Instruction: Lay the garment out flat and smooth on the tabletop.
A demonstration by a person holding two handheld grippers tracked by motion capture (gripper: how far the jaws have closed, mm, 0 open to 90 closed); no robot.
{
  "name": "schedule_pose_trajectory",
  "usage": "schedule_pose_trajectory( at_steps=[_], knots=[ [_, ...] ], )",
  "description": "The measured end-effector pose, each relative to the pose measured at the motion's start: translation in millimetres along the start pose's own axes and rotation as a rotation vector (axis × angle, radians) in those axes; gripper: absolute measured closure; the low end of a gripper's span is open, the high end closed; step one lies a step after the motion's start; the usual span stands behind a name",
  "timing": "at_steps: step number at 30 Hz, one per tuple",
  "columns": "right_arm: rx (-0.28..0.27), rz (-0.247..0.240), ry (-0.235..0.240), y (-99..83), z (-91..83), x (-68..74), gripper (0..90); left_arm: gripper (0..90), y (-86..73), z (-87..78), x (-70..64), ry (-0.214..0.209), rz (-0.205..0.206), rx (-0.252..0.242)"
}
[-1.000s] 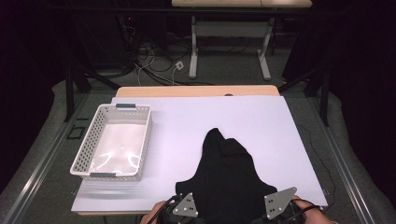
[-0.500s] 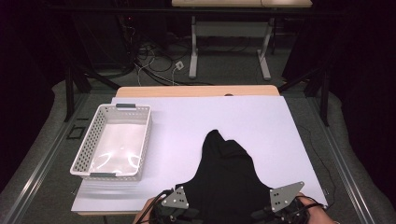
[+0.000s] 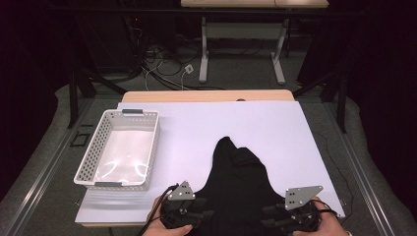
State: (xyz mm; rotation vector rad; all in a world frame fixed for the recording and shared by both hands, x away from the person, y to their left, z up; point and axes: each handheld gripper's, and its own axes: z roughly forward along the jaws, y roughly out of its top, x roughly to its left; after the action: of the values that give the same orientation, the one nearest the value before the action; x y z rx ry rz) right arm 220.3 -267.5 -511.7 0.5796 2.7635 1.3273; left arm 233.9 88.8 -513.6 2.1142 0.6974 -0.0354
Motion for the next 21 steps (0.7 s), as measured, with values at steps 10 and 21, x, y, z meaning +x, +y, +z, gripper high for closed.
schedule_pose_trajectory(
  at_steps=[10, 21],
  knots=[
    [-0.113, 0.095, -0.164, -11.6, -6.6, -14.6, 55.3, 42.4, -9.2, -4.7, 18.2, 0.150, -0.092, -0.110],
    [-0.212, 0.176, -0.351, -24.8, -19.7, -26.2, 45.9, 40.0, -20.8, -15.4, 32.3, 0.273, -0.187, -0.194]
  ],
)
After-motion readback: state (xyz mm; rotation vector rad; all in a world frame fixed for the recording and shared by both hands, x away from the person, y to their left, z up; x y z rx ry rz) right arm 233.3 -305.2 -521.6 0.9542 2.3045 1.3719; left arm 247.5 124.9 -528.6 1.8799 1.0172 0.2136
